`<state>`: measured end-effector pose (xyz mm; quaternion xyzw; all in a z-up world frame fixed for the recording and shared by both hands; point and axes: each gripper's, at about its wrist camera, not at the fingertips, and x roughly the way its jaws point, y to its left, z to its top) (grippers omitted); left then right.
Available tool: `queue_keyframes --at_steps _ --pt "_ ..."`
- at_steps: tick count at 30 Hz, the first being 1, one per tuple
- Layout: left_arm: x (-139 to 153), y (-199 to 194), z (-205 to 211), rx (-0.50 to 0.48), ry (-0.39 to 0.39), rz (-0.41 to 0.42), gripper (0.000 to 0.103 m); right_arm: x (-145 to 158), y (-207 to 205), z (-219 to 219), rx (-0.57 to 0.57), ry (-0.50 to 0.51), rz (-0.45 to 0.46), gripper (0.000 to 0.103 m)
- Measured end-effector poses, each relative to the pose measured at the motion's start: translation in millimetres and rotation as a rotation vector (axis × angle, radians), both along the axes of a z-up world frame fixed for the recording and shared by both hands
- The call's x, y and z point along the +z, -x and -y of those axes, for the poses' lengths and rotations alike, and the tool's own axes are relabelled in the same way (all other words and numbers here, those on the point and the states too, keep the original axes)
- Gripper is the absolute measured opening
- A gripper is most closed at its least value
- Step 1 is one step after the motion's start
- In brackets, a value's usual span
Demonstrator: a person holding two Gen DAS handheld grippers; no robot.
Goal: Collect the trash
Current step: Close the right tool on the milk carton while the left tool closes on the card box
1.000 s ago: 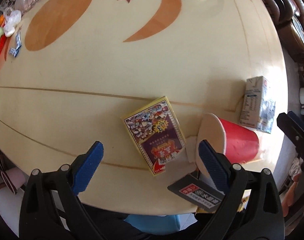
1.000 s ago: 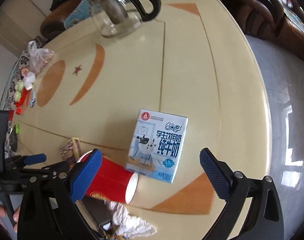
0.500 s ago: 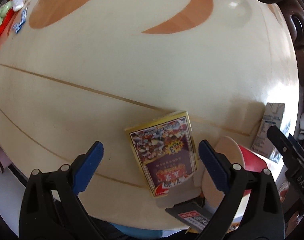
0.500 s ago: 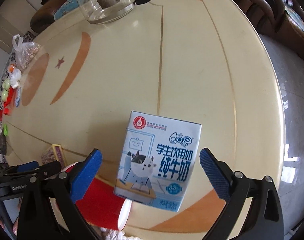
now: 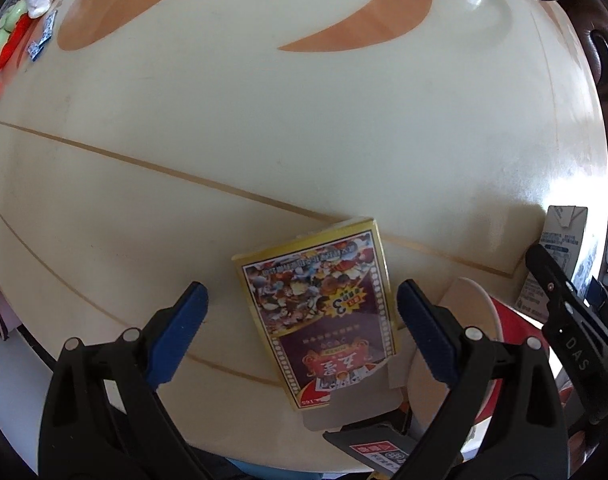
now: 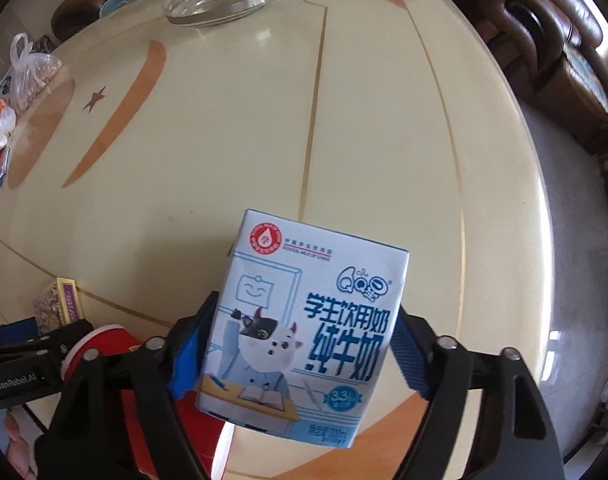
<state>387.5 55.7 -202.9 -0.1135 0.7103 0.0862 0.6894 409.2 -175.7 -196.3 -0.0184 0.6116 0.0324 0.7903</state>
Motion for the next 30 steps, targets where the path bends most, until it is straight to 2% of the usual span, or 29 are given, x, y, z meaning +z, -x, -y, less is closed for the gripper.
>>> queue_keyframes --at_steps 3,5,7,9,17,27,30 --pt "-2.0 5.9 5.5 0.008 -0.018 0.012 0.091 -0.6 1.3 1.3 -0.001 -0.005 0.011 0.071" --pt "2.1 12.3 8.1 0.015 -0.029 0.021 0.085 -0.4 3.1 2.9 -0.002 -0.009 0.014 0.071" --pt "10.2 15.3 13.1 0.011 -0.031 0.040 0.069 0.4 5.3 4.7 -0.006 -0.020 0.013 0.070" --pt "12.7 16.5 14.0 0.006 -0.007 0.046 0.068 3.6 7.2 10.3 -0.017 -0.035 0.016 0.069" --pt "19.1 23.2 9.2 -0.012 0.014 0.082 0.067 20.6 15.9 13.5 -0.020 -0.016 0.064 0.068" --pt "55.6 40.1 -5.3 -0.028 0.007 0.178 0.067 48.7 19.7 23.5 -0.042 -0.014 0.102 0.069" --pt "77.8 46.7 -5.2 -0.043 -0.017 0.215 0.067 58.2 21.8 24.7 -0.042 -0.004 0.120 0.069"
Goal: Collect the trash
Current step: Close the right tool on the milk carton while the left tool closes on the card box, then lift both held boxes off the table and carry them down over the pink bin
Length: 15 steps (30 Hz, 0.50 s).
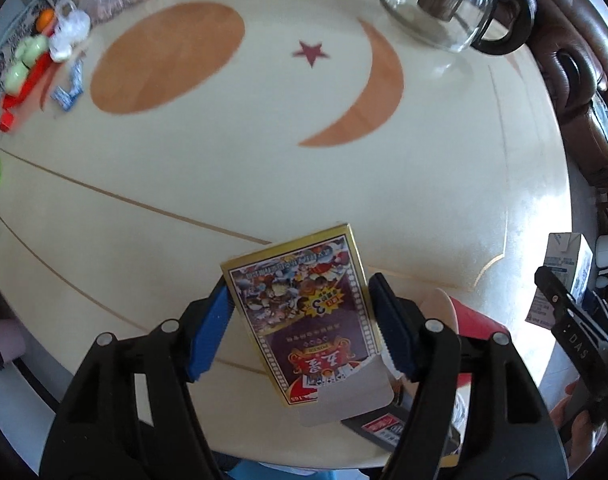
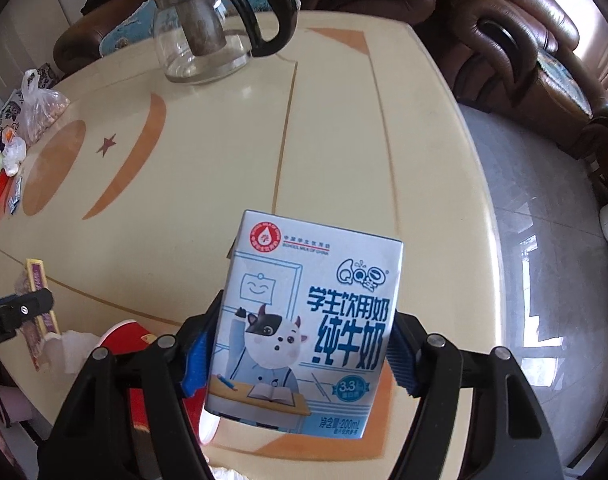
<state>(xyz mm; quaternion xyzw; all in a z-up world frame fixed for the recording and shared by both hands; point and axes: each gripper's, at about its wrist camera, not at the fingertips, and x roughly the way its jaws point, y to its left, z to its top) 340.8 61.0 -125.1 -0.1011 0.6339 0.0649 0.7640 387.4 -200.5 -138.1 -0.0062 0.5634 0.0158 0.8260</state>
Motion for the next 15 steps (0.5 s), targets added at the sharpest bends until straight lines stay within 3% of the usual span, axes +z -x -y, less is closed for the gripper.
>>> queue_keyframes --at_steps 8,15 --pt "44.2 -0.6 -13.7 -0.035 -0.023 0.072 0.067 43.9 24.5 -2.1 0.006 0.028 0.064 0.068" --pt "85.5 44.0 -8.4 -0.115 -0.061 0.169 0.067 88.6 71.4 -14.7 0.050 0.056 0.126 0.069"
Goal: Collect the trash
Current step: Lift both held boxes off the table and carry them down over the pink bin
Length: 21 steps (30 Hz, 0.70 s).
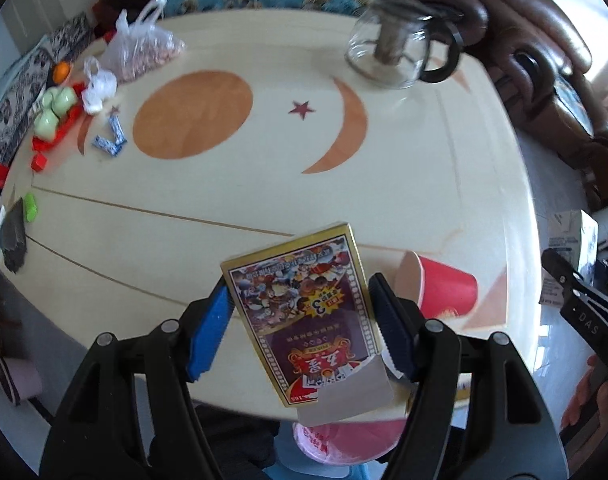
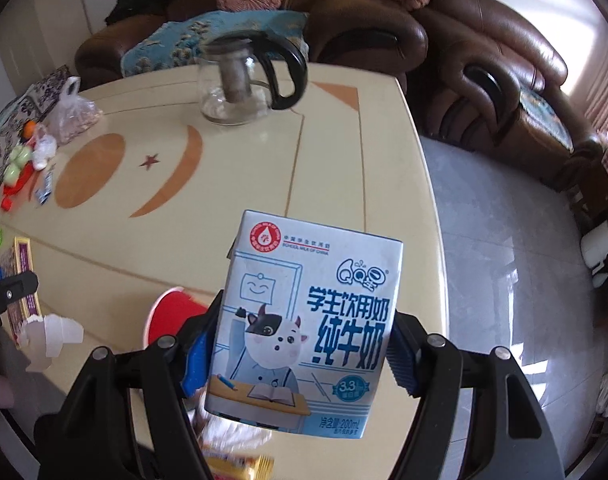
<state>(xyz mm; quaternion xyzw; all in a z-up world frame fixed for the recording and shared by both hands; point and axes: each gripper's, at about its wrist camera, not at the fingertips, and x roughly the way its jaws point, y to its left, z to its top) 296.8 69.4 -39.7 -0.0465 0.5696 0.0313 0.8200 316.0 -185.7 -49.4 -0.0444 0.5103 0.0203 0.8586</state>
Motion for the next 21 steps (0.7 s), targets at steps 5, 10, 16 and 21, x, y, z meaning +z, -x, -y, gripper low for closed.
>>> queue_keyframes --at_steps 5,10,16,21 --pt "17.1 40.3 7.4 -0.061 -0.026 0.036 0.067 28.6 41.6 -7.7 0.024 -0.004 0.044 0.069" --pt "31.1 82.3 16.6 -0.131 -0.048 0.080 0.067 46.5 89.3 -18.0 0.056 -0.009 0.071 0.069" --pt "35.7 127.8 27.0 -0.199 -0.060 0.111 0.067 56.2 145.1 -34.7 0.117 -0.005 0.094 0.069" --pt "38.3 154.9 32.6 -0.228 -0.058 0.127 0.067 60.2 186.8 -49.3 0.166 -0.005 0.111 0.069"
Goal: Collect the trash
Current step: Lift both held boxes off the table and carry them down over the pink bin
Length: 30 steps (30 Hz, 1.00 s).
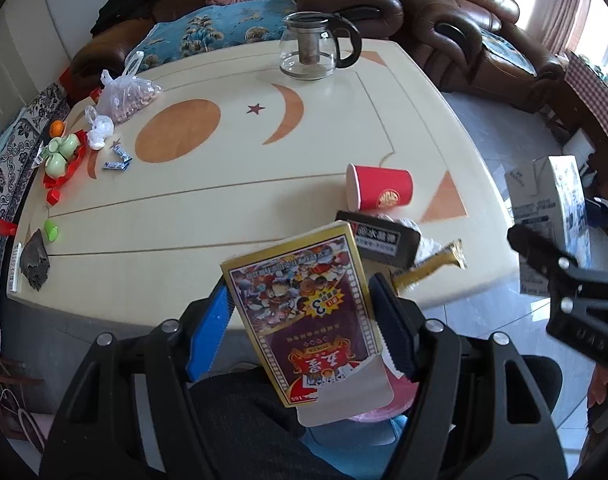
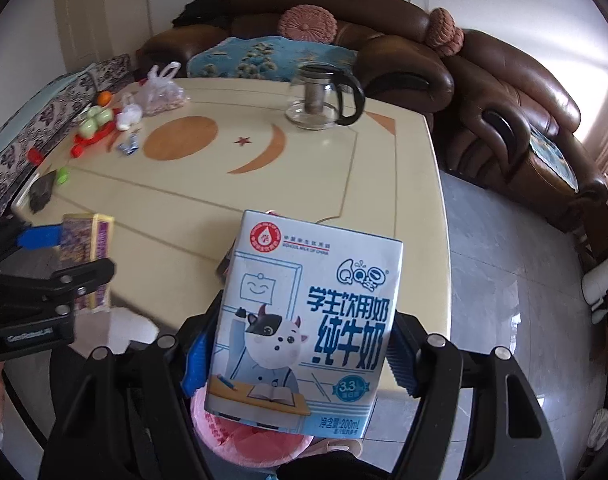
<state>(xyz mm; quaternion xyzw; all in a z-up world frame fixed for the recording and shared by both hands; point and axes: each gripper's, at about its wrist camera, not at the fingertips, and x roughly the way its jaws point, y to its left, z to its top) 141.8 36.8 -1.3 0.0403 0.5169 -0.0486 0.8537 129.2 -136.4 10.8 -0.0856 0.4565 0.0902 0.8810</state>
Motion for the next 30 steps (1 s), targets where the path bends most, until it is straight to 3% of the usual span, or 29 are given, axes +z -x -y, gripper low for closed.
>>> queue_keyframes --at_steps 7,15,30 --pt "-1.7 31.1 6.7 -0.042 -0.003 0.024 0.067 -7.6 43.4 -8.9 0.040 0.009 0.007 0.069" --pt "-29.8 56.4 16.3 -0.090 -0.007 -0.003 0.067 -30.5 83.6 -18.1 0.083 0.037 -0.006 0.069" --pt "-81.7 76.5 26.9 -0.136 -0.009 -0.075 0.067 -66.1 107.1 -16.6 0.088 0.048 -0.038 0.069"
